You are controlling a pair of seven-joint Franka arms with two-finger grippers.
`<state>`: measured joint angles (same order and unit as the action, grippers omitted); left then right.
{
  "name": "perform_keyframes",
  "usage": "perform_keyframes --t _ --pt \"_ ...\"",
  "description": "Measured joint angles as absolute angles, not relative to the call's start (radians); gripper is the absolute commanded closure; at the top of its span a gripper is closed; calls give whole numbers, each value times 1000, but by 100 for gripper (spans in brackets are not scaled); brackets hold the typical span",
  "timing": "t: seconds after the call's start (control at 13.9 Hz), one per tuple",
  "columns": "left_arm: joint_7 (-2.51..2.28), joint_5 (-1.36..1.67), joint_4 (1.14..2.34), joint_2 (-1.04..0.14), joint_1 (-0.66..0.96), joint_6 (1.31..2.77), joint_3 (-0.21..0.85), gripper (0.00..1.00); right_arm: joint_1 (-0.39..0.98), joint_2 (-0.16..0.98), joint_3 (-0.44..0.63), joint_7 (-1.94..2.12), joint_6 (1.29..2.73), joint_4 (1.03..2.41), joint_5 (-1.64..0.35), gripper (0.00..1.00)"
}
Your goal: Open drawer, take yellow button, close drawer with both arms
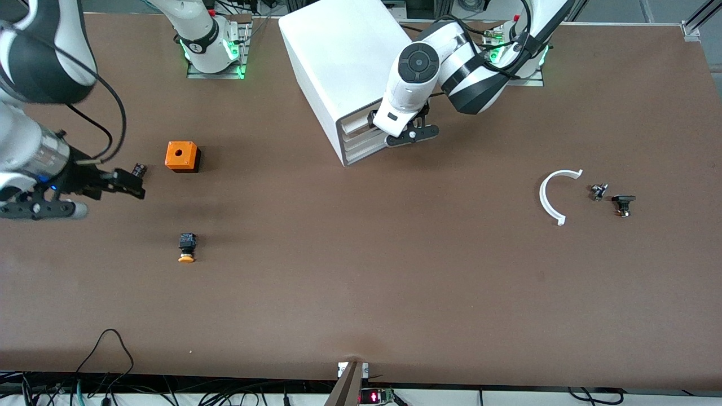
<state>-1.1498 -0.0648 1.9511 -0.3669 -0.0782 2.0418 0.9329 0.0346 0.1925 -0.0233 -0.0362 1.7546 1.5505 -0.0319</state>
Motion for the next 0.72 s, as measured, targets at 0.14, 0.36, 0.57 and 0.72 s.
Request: perform_keyframes --t 0.14,0.36,0.57,0.72 --pt "-1150 -56 1951 -369 -79 2042 933 0 16 137 -42 -37 1702 1551 -24 0" --pt "-1150 -29 1951 -371 -79 2042 933 0 13 78 -51 -60 1638 1553 -19 0" --pt "-1150 10 1951 -372 -81 2042 933 0 13 54 -62 -73 1602 1555 -11 0" --pt "-1150 16 1951 -373 -82 2042 933 0 13 47 -64 -74 1588 1555 -10 0"
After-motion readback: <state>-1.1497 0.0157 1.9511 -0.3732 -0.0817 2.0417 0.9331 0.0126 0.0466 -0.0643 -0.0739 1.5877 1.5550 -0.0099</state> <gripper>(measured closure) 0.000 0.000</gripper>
